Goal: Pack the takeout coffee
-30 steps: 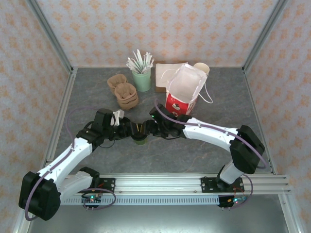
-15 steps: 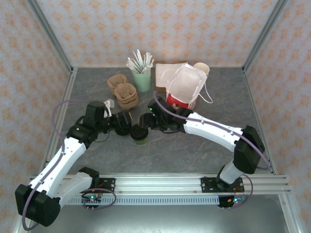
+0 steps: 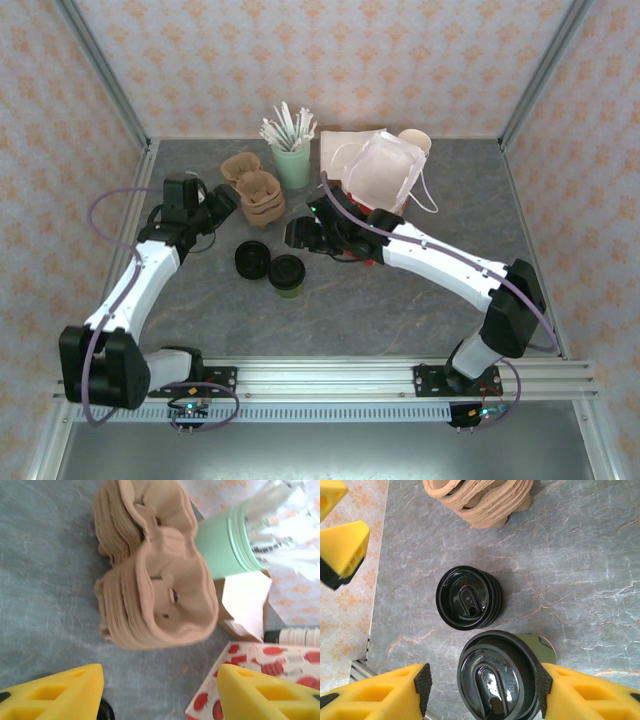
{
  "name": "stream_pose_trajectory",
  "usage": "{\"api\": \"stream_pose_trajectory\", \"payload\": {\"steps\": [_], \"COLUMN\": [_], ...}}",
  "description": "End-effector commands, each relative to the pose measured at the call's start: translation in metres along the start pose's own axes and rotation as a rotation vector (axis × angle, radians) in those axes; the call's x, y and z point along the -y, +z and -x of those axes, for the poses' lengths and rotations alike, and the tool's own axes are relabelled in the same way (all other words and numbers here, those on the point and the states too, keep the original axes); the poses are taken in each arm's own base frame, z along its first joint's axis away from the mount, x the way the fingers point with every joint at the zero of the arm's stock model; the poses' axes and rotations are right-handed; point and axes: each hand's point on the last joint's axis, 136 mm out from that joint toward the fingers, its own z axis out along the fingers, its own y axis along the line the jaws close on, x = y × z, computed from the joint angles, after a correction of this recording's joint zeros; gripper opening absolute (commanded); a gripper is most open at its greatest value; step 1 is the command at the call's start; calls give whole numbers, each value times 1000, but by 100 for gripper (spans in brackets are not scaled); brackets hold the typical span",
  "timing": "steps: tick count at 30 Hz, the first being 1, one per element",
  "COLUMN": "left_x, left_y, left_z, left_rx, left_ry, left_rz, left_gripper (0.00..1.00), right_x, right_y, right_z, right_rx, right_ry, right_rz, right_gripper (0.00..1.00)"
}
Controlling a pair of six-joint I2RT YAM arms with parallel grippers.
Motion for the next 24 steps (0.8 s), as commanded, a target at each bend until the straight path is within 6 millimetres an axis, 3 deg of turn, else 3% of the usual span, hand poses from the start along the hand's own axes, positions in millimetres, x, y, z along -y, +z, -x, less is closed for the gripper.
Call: {"api": "stream_pose_trajectory", "payload": {"steps": [1, 11, 24], "left_x": [18, 18, -1], "left_y": [9, 60, 90], "left_z": [39, 65, 80], "left_rx": [94, 89, 108], "left_ry": [-90, -154, -181], "left_rz": [-60, -14, 112], "left_gripper": [60, 57, 55], "right_x": [-9, -2, 8], "right_y": [-24, -37, -43], "right_z": [14, 22, 26], "right_rx": [47, 61, 66], "right_ry": [10, 31, 41], "right_rz": [35, 44, 33], "right_gripper": [60, 60, 60]}}
